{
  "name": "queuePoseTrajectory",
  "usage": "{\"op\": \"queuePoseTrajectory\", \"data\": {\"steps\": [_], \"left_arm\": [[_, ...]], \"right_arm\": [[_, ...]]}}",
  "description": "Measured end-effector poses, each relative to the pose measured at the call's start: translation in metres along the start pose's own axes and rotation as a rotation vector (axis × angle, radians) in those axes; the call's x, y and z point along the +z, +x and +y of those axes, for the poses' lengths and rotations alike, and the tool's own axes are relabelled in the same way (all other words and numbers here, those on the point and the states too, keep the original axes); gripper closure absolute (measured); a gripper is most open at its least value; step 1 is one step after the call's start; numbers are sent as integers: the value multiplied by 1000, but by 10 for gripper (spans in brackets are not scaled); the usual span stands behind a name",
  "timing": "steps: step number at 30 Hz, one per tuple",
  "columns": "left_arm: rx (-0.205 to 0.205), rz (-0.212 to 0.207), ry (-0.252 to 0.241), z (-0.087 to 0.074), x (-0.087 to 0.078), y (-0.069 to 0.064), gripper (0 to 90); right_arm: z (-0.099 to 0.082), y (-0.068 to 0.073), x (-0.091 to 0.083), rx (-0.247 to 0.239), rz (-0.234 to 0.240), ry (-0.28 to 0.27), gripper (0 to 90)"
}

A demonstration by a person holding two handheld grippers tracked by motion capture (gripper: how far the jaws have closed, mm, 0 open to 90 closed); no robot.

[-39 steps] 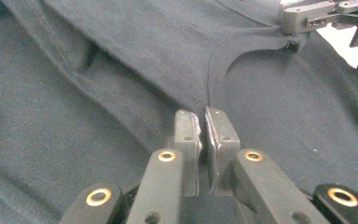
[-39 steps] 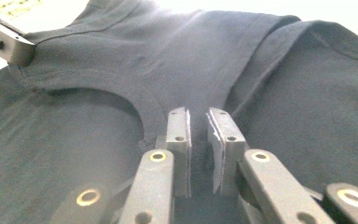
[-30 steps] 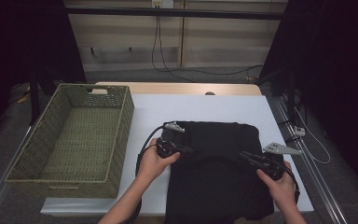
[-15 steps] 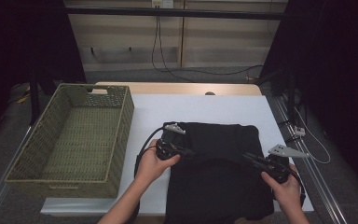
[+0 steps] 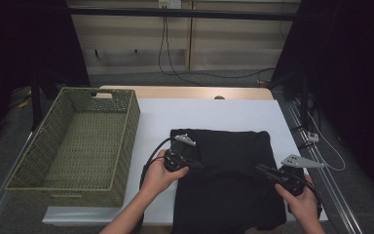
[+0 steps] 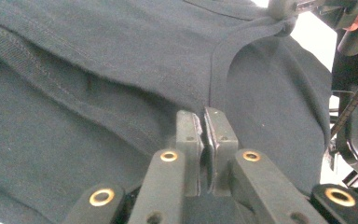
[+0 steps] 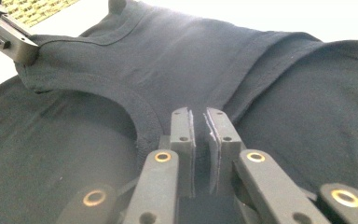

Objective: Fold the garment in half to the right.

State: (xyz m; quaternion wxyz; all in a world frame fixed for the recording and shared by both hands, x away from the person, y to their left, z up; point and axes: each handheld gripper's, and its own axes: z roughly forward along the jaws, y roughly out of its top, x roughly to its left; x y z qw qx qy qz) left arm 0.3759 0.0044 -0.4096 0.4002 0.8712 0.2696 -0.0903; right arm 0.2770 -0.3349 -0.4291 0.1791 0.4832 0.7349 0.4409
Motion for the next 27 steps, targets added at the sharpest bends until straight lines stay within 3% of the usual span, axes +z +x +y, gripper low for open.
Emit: {"op": "queuePoseTrajectory", "data": {"steps": [12, 27], "left_arm": [[11, -38, -6, 1, -6, -9, 859], [30, -60, 23, -8, -6, -23, 859]], "right_arm": [[-1, 4, -13, -6, 14, -14, 827], [-11, 10, -32, -9, 40, -9, 828]]}}
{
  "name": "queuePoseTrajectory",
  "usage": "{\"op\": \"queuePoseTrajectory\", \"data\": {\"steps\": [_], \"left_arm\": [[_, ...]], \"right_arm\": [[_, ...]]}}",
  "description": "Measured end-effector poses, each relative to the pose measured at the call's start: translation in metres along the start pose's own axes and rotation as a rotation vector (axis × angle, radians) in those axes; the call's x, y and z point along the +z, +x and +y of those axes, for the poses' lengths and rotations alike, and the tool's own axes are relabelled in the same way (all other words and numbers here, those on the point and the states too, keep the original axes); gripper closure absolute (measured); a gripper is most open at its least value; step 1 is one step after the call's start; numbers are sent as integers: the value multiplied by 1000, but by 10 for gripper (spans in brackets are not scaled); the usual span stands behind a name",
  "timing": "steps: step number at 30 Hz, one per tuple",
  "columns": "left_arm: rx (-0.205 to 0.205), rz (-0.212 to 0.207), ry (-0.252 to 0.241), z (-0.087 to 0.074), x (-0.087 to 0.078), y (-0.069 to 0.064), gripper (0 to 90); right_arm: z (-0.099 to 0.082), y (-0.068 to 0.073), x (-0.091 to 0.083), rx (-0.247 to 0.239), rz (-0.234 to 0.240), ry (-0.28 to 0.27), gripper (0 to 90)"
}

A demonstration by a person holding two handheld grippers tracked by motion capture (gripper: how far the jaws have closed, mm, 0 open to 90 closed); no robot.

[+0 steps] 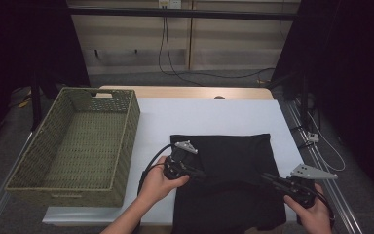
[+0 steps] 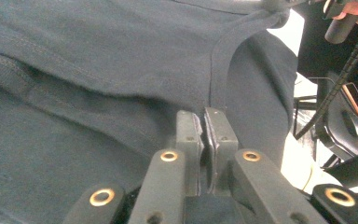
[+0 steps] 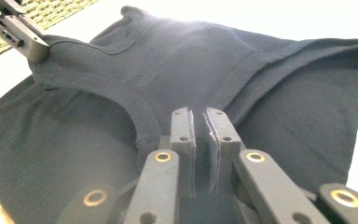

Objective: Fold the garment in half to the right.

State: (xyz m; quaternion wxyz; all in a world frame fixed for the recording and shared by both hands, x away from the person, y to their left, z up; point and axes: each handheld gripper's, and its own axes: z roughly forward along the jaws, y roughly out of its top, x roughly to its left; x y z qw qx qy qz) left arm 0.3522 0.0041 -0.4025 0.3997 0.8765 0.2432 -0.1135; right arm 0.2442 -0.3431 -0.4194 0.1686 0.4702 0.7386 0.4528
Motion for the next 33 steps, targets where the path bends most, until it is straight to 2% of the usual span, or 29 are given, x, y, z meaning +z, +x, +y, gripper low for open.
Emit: {"op": "queuePoseTrajectory", "data": {"steps": [7, 25, 30, 33], "left_arm": [[-5, -11, -5, 1, -3, -3, 860], [29, -44, 22, 1, -5, -14, 859], [44, -56, 32, -4, -8, -25, 859], [65, -65, 41, -8, -8, -34, 856]], "right_arm": [[-2, 2, -2, -6, 5, 2, 828], [-8, 8, -15, -20, 35, 8, 828], [-13, 14, -24, -23, 58, 11, 828], [-16, 23, -32, -36, 78, 16, 829]]}}
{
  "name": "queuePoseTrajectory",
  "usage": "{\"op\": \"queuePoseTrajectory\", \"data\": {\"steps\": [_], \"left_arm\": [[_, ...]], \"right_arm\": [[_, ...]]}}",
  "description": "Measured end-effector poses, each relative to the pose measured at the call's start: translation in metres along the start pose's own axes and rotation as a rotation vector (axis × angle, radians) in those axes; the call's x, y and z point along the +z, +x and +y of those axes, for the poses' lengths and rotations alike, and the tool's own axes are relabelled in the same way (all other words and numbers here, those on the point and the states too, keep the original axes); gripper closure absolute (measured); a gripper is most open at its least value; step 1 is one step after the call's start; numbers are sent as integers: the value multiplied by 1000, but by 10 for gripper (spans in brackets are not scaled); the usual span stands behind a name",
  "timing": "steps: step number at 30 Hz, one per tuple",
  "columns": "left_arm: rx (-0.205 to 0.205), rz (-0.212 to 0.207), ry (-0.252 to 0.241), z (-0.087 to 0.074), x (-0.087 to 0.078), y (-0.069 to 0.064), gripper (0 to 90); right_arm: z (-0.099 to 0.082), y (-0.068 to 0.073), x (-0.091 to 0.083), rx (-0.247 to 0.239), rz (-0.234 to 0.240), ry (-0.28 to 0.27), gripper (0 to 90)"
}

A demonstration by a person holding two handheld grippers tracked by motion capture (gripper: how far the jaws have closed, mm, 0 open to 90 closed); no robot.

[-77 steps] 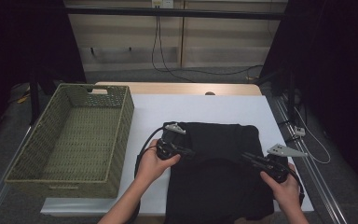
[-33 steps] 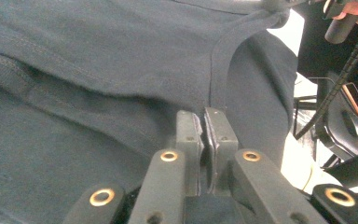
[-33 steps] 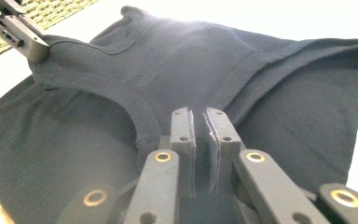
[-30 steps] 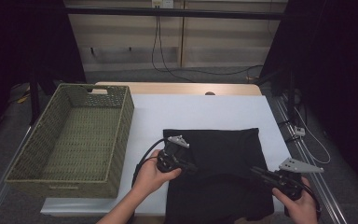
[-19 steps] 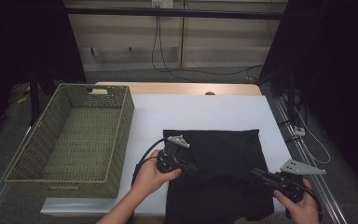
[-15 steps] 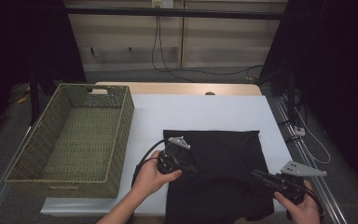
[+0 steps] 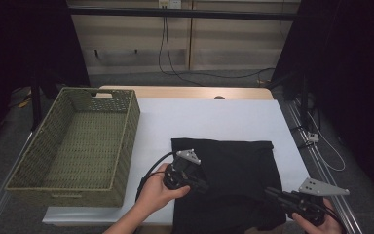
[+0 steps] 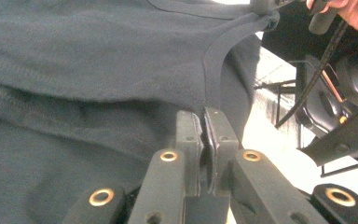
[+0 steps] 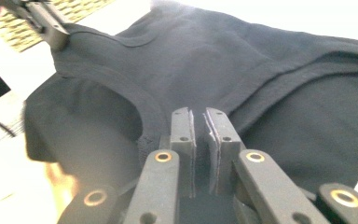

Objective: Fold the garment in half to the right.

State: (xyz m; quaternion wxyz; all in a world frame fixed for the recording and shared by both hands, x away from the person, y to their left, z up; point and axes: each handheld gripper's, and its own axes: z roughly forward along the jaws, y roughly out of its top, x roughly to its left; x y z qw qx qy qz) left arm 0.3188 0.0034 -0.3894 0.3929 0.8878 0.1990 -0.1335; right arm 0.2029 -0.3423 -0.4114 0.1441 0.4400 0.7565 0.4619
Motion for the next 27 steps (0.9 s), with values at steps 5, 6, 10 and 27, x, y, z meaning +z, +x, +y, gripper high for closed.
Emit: {"op": "queuePoseTrajectory", "data": {"steps": [5, 6, 10, 27], "left_arm": [[1, -19, 29, -9, 4, -5, 708], [1, -19, 29, -9, 4, -5, 655], [-24, 15, 63, -9, 5, 12, 419], [-72, 236, 0, 8, -10, 80, 129]], "right_arm": [[-6, 9, -5, -8, 38, 24, 751], [-6, 8, -4, -7, 36, 31, 651], [-2, -2, 2, 19, -8, 4, 467], [39, -94, 71, 88, -296, 33, 328]]}}
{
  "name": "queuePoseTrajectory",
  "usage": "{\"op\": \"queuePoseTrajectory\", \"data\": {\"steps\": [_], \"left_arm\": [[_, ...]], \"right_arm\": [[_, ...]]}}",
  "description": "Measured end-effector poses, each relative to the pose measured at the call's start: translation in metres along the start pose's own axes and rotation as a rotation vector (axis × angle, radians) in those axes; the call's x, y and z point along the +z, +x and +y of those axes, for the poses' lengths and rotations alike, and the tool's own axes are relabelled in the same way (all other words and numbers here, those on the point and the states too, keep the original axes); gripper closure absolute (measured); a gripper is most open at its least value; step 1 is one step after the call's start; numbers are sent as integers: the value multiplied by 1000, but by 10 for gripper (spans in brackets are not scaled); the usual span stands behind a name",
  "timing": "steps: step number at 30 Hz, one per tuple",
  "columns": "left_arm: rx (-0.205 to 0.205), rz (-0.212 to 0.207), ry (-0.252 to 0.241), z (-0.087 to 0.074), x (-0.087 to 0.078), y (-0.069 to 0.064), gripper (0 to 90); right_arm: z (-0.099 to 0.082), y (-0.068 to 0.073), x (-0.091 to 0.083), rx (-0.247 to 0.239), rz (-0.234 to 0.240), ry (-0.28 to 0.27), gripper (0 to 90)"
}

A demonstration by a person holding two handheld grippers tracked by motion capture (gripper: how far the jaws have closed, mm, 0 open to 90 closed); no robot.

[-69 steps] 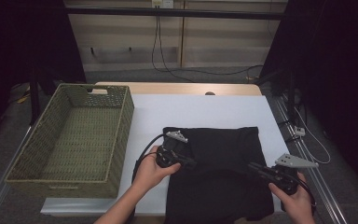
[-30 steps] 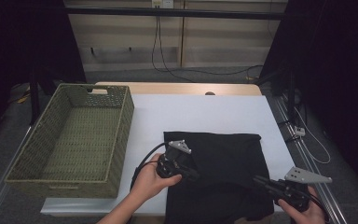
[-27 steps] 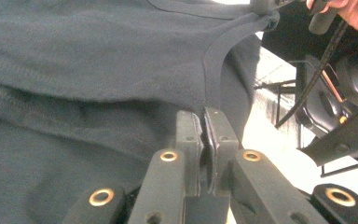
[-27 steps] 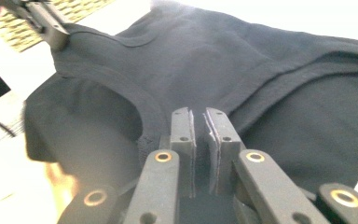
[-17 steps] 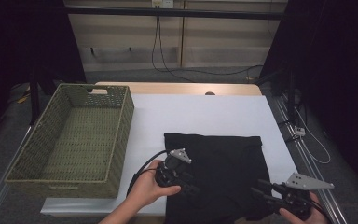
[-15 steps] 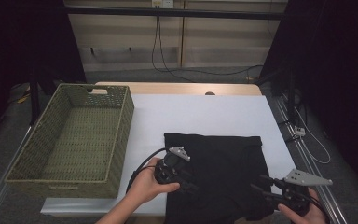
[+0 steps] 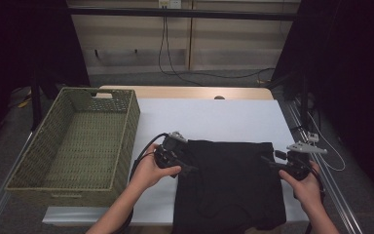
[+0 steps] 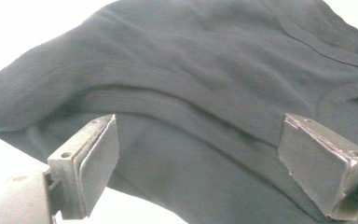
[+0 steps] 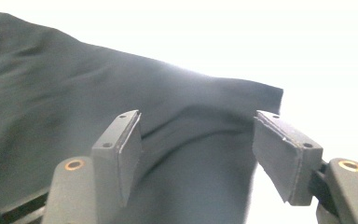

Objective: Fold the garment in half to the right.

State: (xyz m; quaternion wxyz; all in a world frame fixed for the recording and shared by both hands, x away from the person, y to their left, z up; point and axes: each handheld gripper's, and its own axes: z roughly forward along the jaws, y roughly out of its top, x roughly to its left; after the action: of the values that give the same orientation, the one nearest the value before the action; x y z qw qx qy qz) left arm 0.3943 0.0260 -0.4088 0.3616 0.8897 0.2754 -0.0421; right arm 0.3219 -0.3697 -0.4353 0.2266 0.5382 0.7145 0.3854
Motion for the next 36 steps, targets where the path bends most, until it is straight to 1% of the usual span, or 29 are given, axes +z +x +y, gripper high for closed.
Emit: {"op": "queuePoseTrajectory", "data": {"steps": [4, 5, 6, 7, 8, 9, 11, 12, 13, 14, 15, 16, 17, 18, 19, 21, 23, 24, 26, 28, 29, 31, 32, 33, 34, 35, 36], "left_arm": [[1, 14, 3, 3, 1, 9, 115], [0, 21, -4, 4, 1, 11, 112], [-9, 27, -1, 5, 0, 13, 111], [-9, 27, -1, 5, 0, 13, 105], [-18, 43, -10, 8, -1, 18, 102], [-21, 54, -15, 10, -2, 21, 103], [-30, 73, -30, 13, -5, 28, 103], [-46, 86, -48, 15, -5, 30, 105], [-47, 99, -51, 16, -6, 34, 107], [-54, 112, -60, 18, -7, 37, 109], [-63, 125, -74, 20, -7, 40, 117], [-69, 140, -81, 22, -7, 43, 121], [-85, 158, -89, 24, -7, 46, 123], [-87, 178, -94, 25, -7, 50, 124], [-87, 189, -96, 27, -6, 53, 128], [-109, 215, -104, 29, -3, 58, 159], [-118, 228, -112, 30, 0, 64, 184], [-108, 236, -103, 30, 2, 66, 201], [-99, 258, -105, 28, 7, 72, 252], [-93, 272, -88, 25, 12, 78, 292], [-100, 286, -90, 23, 14, 81, 307], [-103, 286, -89, 20, 16, 84, 365], [-109, 266, -77, 15, 21, 85, 371], [-106, 255, -73, 12, 22, 84, 388], [-106, 255, -73, 12, 22, 84, 436], [-97, 235, -51, 9, 25, 81, 446], [-104, 228, -49, 7, 26, 80, 466]], "right_arm": [[9, -17, 18, 38, -43, 2, 339], [11, -20, 22, 41, -50, 5, 347], [13, -22, 26, 41, -63, 13, 348], [13, -22, 26, 41, -63, 13, 348], [16, -27, 35, 55, -89, 17, 351], [16, -28, 37, 61, -96, 23, 359], [15, -32, 42, 68, -116, 25, 411], [15, -33, 45, 79, -113, 29, 414], [13, -34, 47, 83, -110, 41, 460], [12, -35, 49, 71, -107, 64, 524], [10, -34, 51, 60, -91, 85, 543], [9, -34, 51, 60, -87, 78, 578], [9, -33, 51, 59, -75, 78, 617], [9, -32, 51, 63, -72, 80, 630], [9, -32, 51, 70, -77, 82, 646], [10, -32, 52, 71, -65, 82, 710], [10, -31, 52, 77, -56, 82, 765], [10, -31, 52, 77, -57, 83, 775], [10, -30, 52, 69, -58, 83, 782], [9, -30, 52, 69, -56, 79, 784], [9, -30, 52, 74, -55, 76, 784], [8, -30, 52, 75, -54, 74, 784], [8, -30, 52, 78, -53, 71, 784], [8, -30, 52, 77, -53, 70, 784], [8, -30, 52, 77, -53, 70, 784], [7, -30, 52, 75, -53, 67, 787], [7, -30, 52, 73, -54, 67, 788]]}}
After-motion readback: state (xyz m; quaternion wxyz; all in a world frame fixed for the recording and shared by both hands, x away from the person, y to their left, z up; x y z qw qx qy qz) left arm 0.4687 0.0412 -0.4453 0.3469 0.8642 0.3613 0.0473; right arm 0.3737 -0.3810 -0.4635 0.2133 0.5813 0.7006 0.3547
